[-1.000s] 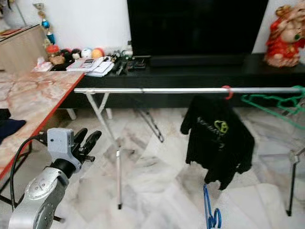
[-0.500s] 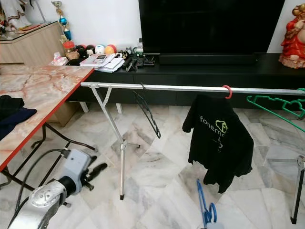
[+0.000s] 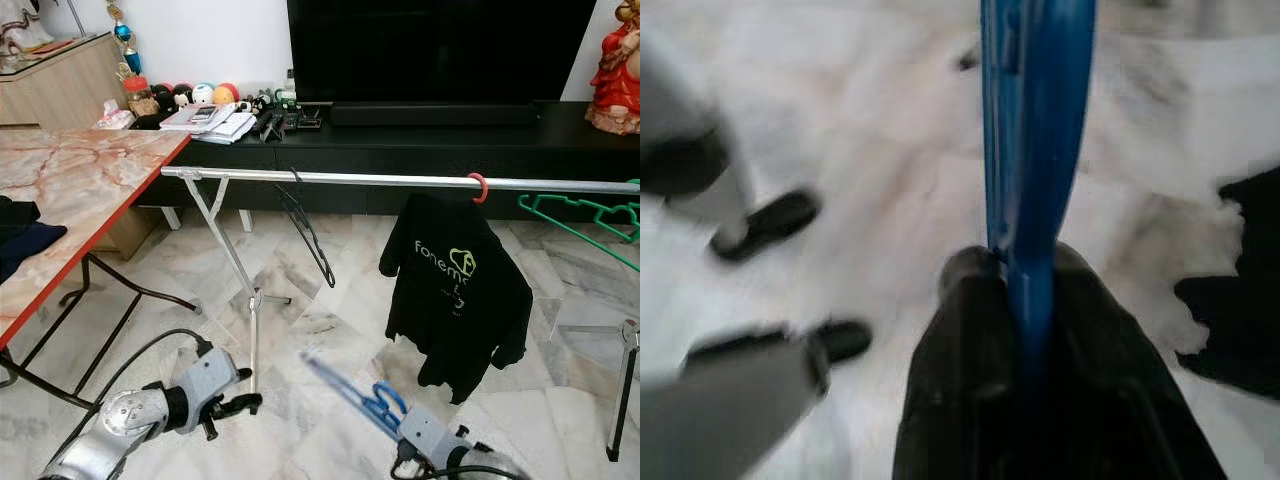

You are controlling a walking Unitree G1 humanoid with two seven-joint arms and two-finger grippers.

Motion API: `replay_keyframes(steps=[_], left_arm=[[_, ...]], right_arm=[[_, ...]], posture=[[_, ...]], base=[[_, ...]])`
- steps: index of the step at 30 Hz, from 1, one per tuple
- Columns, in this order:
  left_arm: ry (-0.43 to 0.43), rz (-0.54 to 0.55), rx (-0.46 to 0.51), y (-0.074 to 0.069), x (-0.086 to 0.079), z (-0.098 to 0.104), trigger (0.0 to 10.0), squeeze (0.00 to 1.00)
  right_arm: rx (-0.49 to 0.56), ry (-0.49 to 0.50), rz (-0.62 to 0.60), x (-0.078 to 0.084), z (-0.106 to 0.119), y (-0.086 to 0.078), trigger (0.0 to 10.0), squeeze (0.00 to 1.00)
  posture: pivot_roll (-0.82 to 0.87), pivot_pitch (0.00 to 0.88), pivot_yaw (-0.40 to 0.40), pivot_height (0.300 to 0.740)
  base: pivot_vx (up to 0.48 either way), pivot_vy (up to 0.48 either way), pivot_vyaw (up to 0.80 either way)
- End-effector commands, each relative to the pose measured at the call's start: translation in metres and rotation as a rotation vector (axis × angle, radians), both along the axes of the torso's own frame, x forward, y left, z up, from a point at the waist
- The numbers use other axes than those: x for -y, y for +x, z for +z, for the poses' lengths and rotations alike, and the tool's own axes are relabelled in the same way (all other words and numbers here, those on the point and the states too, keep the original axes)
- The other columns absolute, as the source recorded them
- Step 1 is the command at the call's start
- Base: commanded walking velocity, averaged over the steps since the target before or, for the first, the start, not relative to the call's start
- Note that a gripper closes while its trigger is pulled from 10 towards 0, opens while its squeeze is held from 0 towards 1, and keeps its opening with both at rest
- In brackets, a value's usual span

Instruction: Hang hanger

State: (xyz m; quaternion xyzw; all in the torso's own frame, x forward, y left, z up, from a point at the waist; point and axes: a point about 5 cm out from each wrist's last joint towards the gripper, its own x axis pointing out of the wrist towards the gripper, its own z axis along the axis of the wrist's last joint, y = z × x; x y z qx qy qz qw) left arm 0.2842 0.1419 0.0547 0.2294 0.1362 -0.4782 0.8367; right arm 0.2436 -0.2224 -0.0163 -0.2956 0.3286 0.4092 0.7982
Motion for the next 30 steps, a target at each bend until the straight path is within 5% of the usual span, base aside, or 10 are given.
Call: replay_keyframes(steps=[1,6,18,19,21,22,27,28,30], left_arm=[[0.044,-0.098,-0.035,-0.002,0.005,-0.005,10.0,0.0],[0.082,-0.231,-0.094,-0.002,0.017,-0.011,10.0,0.0],[0.086,-0.293,-0.075,0.009,0.031,-0.006,10.0,0.0],[0.072,-0.282,-0.072,0.011,0.03,-0.003,10.0,0.13],[0.065,-0.276,-0.068,0.012,0.029,-0.002,10.0,0.13],[0.047,-0.272,-0.078,0.014,0.027,0.0,10.0,1.0],[0.032,-0.283,-0.123,0.013,0.02,0.0,10.0,1.0],[0.052,-0.316,-0.152,0.01,0.019,-0.003,10.0,0.0],[0.062,-0.355,-0.217,0.005,0.019,-0.007,10.0,0.0]], right_arm=[[-0.041,0.013,0.167,-0.009,0.006,0.0,10.0,0.0],[-0.039,0.071,0.301,-0.029,0.022,0.01,10.0,0.0],[-0.003,0.133,0.41,-0.055,0.044,0.023,10.0,0.0],[-0.006,0.125,0.406,-0.054,0.043,0.022,10.0,0.0],[-0.01,0.115,0.408,-0.052,0.042,0.021,10.0,0.0],[-0.023,0.093,0.409,-0.049,0.039,0.018,10.0,0.0],[-0.011,0.116,0.378,-0.053,0.038,0.018,10.0,0.0],[-0.008,0.111,0.381,-0.055,0.038,0.019,10.0,0.0],[-0.006,0.107,0.381,-0.057,0.037,0.02,10.0,0.0]], posture=[[0.04,0.07,0.033,0.74],[0.02,0.076,0.048,0.74],[0.01,0.084,0.059,0.74],[0.02,0.083,0.058,0.74],[0.02,0.083,0.058,0.74],[0.02,0.082,0.057,0.74],[0.02,0.078,0.056,0.74],[0.02,0.076,0.056,0.74],[0.02,0.075,0.055,0.74]], base=[[0.0,0.0,0.0],[0.0,0.0,0.0],[0.0,0.0,0.0],[0.0,0.0,0.0],[0.0,0.0,0.0],[0.0,0.0,0.0],[0.0,0.0,0.0],[0.0,0.0,0.0],[0.0,0.0,0.0]])
